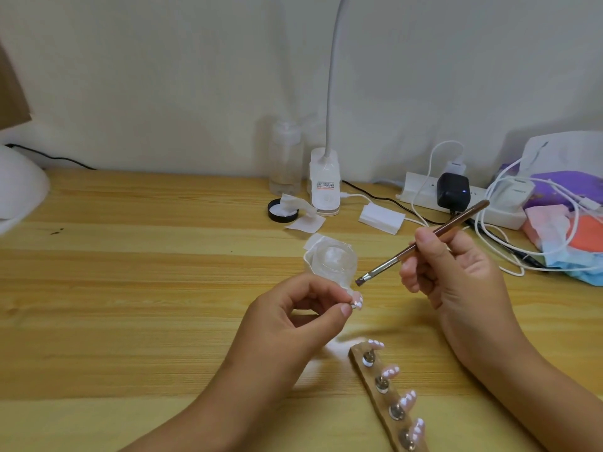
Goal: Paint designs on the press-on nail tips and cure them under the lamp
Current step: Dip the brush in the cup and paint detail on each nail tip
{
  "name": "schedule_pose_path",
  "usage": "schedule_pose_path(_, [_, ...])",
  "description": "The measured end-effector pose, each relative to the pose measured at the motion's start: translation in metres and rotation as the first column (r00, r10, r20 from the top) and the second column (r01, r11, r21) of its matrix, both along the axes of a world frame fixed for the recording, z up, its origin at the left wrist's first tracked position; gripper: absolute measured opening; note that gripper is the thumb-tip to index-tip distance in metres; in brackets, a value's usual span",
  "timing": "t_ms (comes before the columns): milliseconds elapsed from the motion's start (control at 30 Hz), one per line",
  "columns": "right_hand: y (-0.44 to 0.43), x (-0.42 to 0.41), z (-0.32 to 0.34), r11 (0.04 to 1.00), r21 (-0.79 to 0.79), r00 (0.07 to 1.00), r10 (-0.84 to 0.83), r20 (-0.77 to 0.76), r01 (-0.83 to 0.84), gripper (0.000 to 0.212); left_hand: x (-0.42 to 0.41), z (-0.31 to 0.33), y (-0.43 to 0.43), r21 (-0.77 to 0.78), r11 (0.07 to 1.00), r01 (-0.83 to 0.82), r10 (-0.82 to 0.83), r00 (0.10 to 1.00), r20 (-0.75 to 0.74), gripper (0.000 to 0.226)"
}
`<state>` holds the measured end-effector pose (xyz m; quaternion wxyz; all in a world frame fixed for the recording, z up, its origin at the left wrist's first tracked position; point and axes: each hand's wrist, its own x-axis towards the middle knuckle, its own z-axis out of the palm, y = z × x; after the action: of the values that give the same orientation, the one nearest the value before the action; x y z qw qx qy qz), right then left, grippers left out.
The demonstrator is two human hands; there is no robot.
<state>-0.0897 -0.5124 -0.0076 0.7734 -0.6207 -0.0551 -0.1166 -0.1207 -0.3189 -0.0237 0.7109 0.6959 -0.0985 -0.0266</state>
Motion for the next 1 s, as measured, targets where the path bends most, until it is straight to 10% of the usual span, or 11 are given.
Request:
schedule_pose_path(333, [0.0, -0.003, -0.001, 0.998, 0.018, 0.997, 0.061, 0.041, -0.062, 0.012, 0.001, -0.002, 0.0, -0.004, 1.0, -0.007, 0.007, 1.0, 0.013, 0.014])
schedule_pose_path(433, [-0.018, -0.002, -0.001, 0.972, -0.209, 0.981, -0.066, 0.183, 0.104, 0.009, -0.002, 0.002, 0.002, -0.085, 0.996, -0.021, 0.023, 1.0, 0.017, 0.007])
schedule_pose_path(533, [-0.035, 0.001, -0.002, 0.624, -0.71, 0.907, 0.003, 0.421, 0.327, 0.021, -0.012, 0.005, 0.001, -0.189, 0.979, -0.081, 0.093, 0.994, 0.059, 0.016])
schedule_pose_path(667, [-0.034, 0.002, -0.018, 0.173, -0.927, 0.915, 0.178, 0.362, 0.333, 0.042, -0.035, 0.016, 0.002, -0.081, 0.994, 0.069, -0.034, 0.928, 0.372, 0.011])
schedule_pose_path(833, [-0.043, -0.006, -0.007, 0.131, -0.965, 0.958, 0.152, 0.244, 0.225, 0.059, -0.041, -0.003, -0.025, 0.541, 0.821, -0.181, -0.213, 0.783, 0.585, 0.02])
schedule_pose_path(1000, [-0.062, -0.04, 0.009, 0.318, -0.923, 0.963, 0.086, 0.254, 0.215, 0.048, -0.051, 0.0, -0.006, 0.509, 0.859, -0.048, -0.388, 0.585, 0.712, 0.021])
